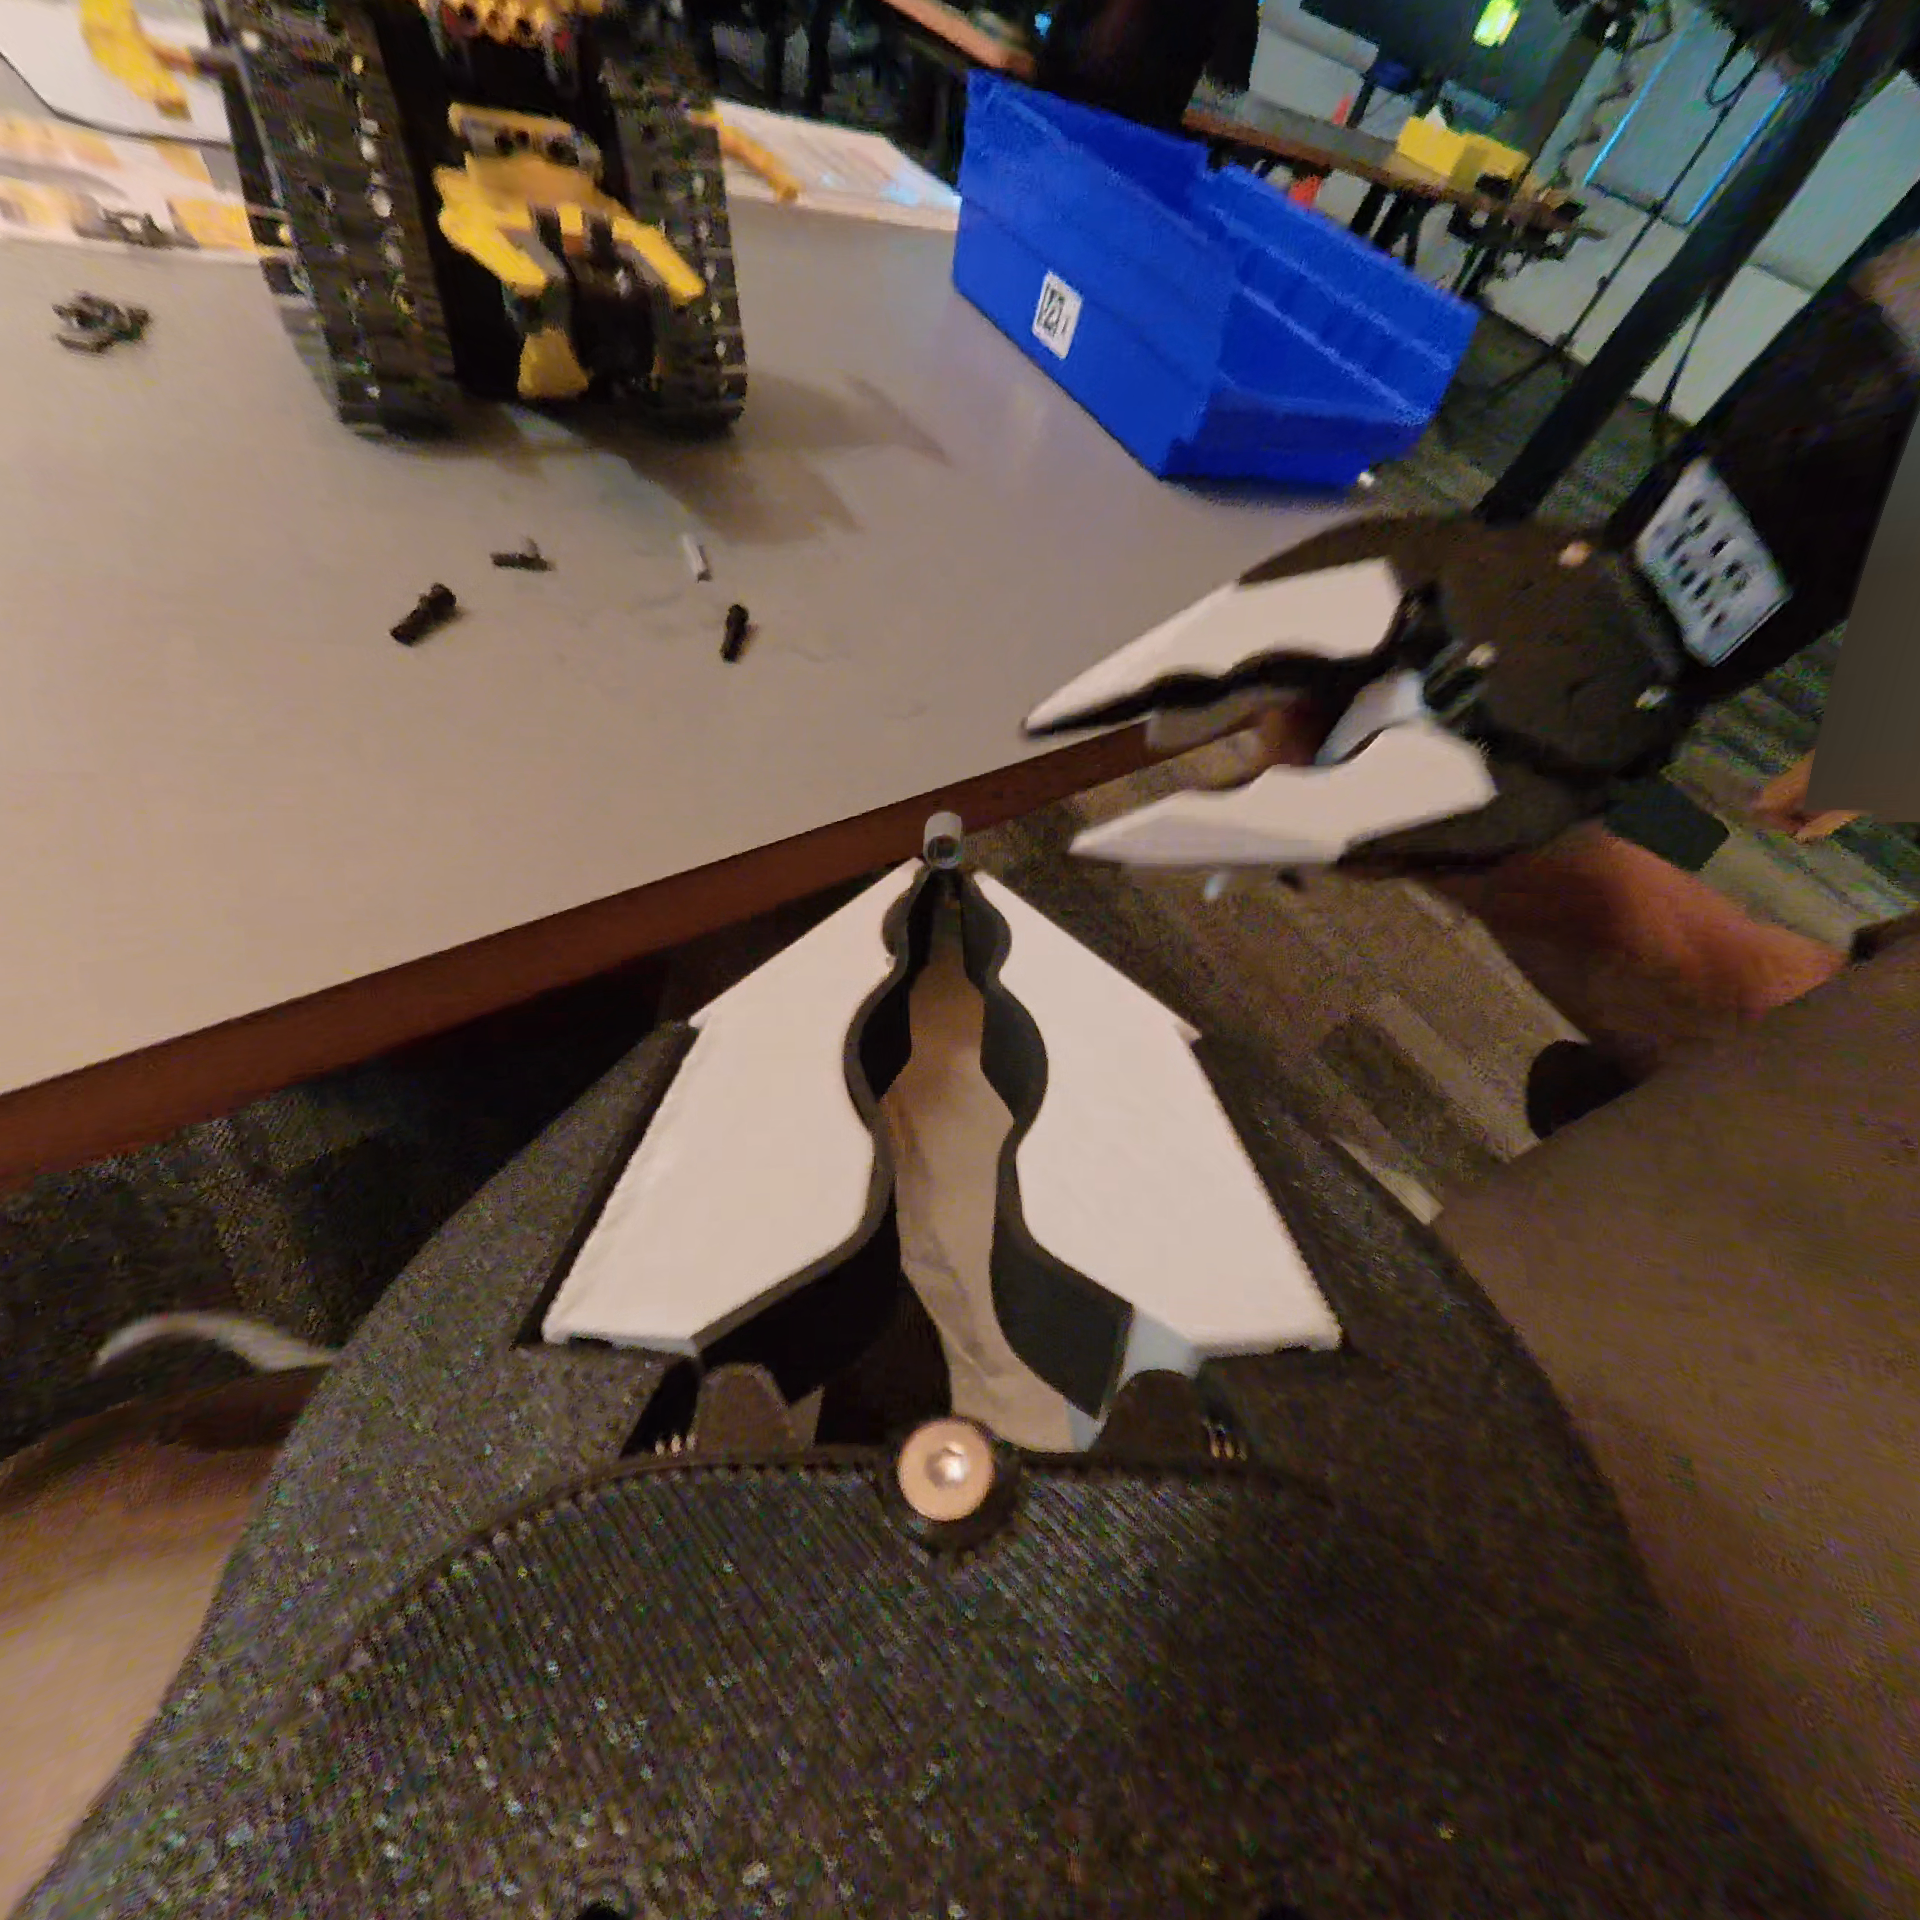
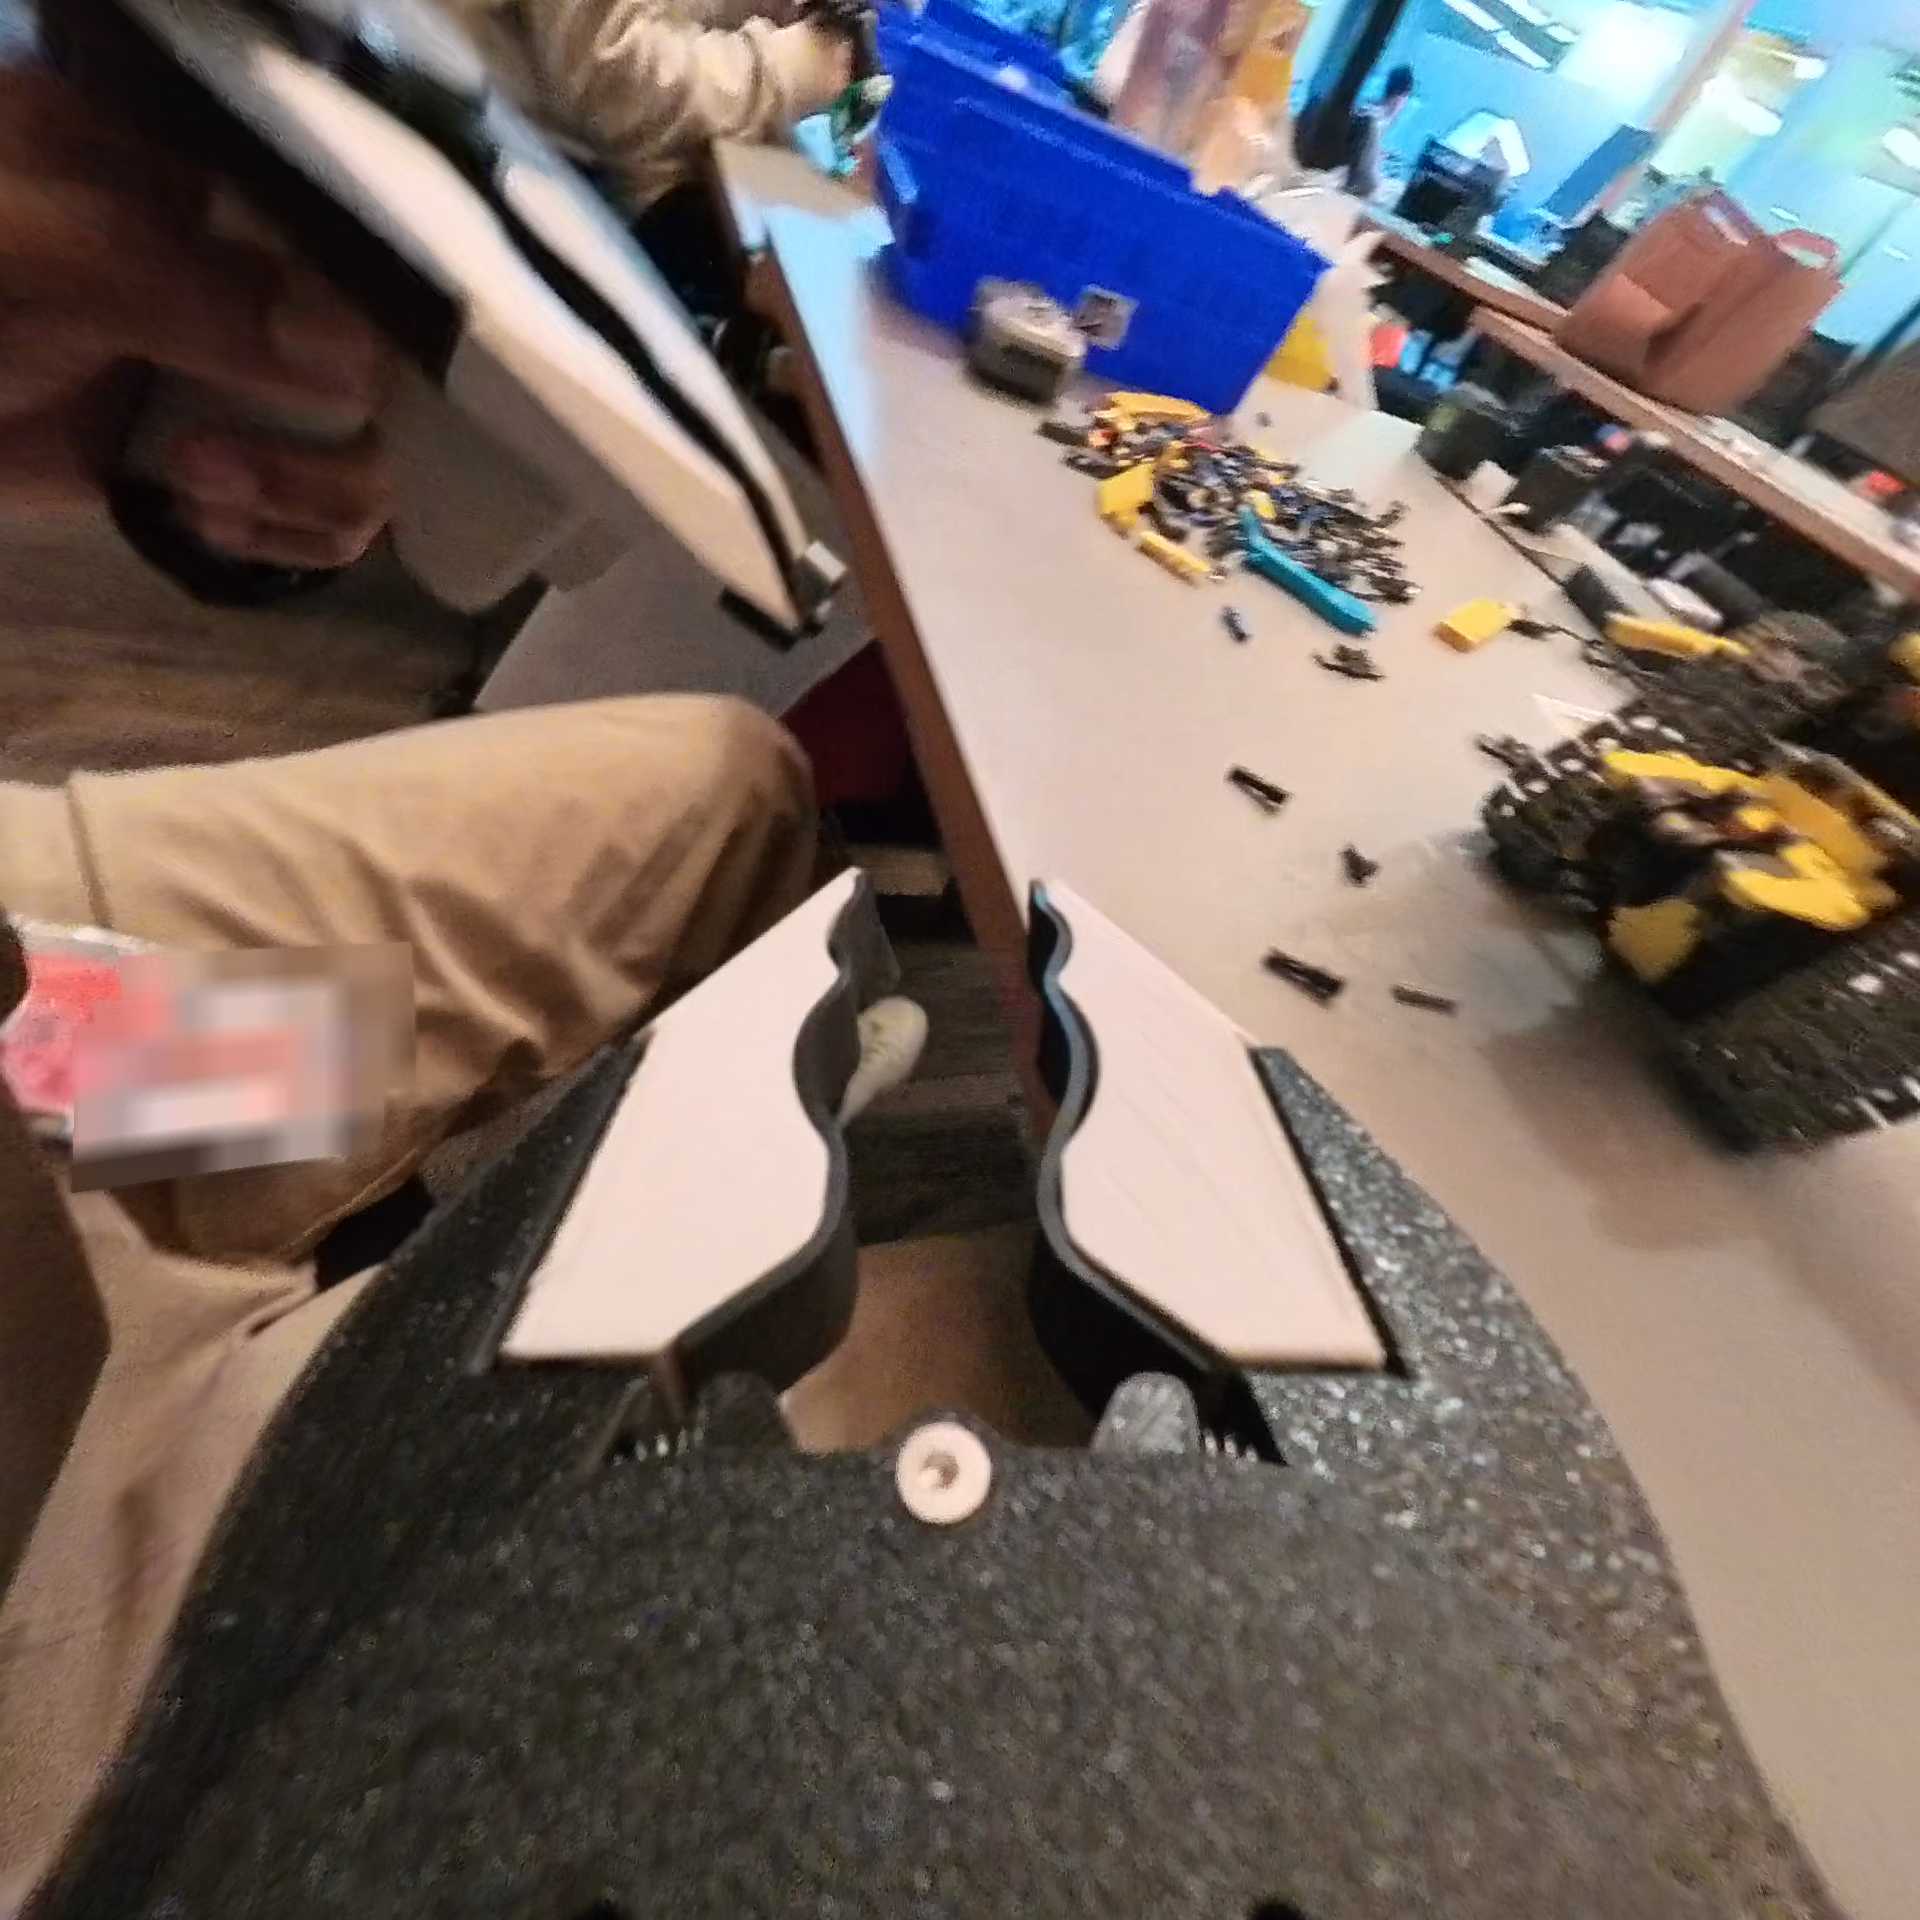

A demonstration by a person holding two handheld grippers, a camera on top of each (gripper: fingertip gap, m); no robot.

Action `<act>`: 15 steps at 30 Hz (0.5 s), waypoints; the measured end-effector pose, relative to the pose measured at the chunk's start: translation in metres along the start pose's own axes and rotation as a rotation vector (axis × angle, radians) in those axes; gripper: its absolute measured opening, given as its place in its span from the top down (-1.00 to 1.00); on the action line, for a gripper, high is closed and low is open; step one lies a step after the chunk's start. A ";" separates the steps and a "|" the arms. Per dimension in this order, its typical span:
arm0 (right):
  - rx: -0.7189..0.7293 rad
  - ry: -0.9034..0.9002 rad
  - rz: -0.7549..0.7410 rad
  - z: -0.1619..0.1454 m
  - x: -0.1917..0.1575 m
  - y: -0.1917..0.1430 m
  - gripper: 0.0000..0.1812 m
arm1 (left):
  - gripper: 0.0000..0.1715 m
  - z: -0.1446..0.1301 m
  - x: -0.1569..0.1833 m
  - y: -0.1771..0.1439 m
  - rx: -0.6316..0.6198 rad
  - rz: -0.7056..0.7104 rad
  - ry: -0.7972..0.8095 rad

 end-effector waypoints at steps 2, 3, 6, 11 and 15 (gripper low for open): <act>0.024 0.065 -0.033 0.003 0.021 -0.002 0.68 | 0.98 -0.003 -0.019 0.010 -0.041 0.006 0.003; 0.028 0.097 -0.046 0.004 0.032 -0.002 0.67 | 0.98 -0.003 -0.030 0.016 -0.057 0.008 0.003; 0.016 0.169 -0.073 0.004 0.067 0.009 0.67 | 0.99 0.013 -0.067 0.033 -0.070 -0.016 -0.015; 0.021 0.248 -0.070 0.011 0.116 0.036 0.68 | 0.98 0.046 -0.117 0.060 -0.112 -0.066 0.028; -0.101 0.289 -0.063 -0.003 0.136 0.053 0.65 | 0.98 0.057 -0.123 0.083 -0.144 -0.161 0.019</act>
Point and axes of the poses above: each gripper's, where its closed fingertips meet, y out along the fingers, z out of its top, x = y × z across the jaws, the point moved 4 cm from there along -y, back along the fingers, and after that the axes turned 2 degrees about y, right-handed, at the moved point
